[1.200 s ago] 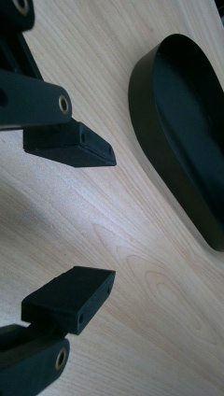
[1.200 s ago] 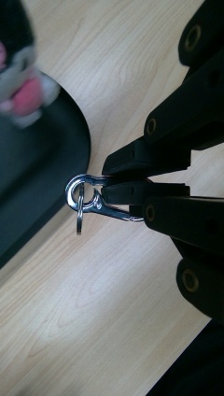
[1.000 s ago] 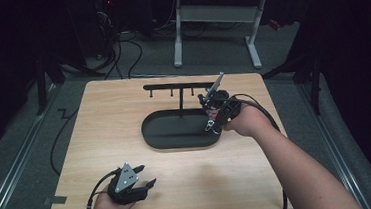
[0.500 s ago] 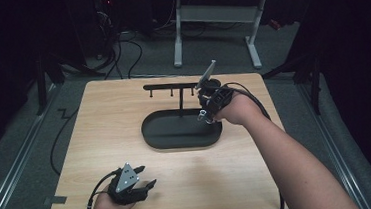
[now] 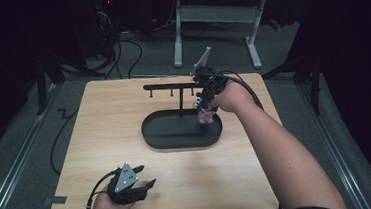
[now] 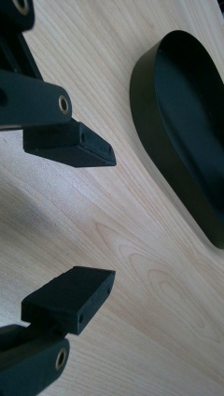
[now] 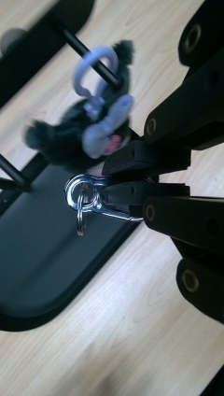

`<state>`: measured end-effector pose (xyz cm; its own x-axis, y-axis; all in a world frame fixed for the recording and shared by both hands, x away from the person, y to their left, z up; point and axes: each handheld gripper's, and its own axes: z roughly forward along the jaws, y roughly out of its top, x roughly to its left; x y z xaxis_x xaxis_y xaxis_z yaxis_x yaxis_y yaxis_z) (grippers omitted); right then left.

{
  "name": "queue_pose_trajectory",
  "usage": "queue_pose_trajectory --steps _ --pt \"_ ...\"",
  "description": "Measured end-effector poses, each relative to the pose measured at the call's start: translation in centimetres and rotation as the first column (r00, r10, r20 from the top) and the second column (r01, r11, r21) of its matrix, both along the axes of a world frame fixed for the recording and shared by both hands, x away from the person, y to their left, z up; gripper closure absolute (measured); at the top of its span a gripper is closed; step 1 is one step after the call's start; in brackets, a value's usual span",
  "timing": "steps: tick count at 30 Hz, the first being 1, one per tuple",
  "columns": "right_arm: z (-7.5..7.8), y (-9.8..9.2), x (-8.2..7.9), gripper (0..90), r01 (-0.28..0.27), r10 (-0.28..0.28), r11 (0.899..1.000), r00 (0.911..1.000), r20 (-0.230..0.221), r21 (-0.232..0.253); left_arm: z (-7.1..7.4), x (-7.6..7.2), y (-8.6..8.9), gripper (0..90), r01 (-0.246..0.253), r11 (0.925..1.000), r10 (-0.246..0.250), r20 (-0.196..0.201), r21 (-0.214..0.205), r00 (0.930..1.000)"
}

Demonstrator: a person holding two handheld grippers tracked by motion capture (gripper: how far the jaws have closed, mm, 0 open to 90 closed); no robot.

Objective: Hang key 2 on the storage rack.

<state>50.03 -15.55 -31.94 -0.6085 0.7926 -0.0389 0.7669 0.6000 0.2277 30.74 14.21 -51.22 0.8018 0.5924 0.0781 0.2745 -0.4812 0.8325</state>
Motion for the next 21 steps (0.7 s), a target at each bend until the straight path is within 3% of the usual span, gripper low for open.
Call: queue_pose_trajectory --steps 15,21 --pt "1.0 1.0 2.4 85.3 0.028 -0.028 1.000 0.9989 0.037 -0.008 0.0 0.0 0.1 39.2 -0.005 0.9999 0.005 0.002 -0.013 1.0000" --pt "0.3 1.0 3.1 85.2 0.053 -0.051 0.997 0.9977 0.044 -0.049 0.0 0.0 0.1 39.2 -0.004 0.9999 0.004 0.002 -0.009 1.0000"
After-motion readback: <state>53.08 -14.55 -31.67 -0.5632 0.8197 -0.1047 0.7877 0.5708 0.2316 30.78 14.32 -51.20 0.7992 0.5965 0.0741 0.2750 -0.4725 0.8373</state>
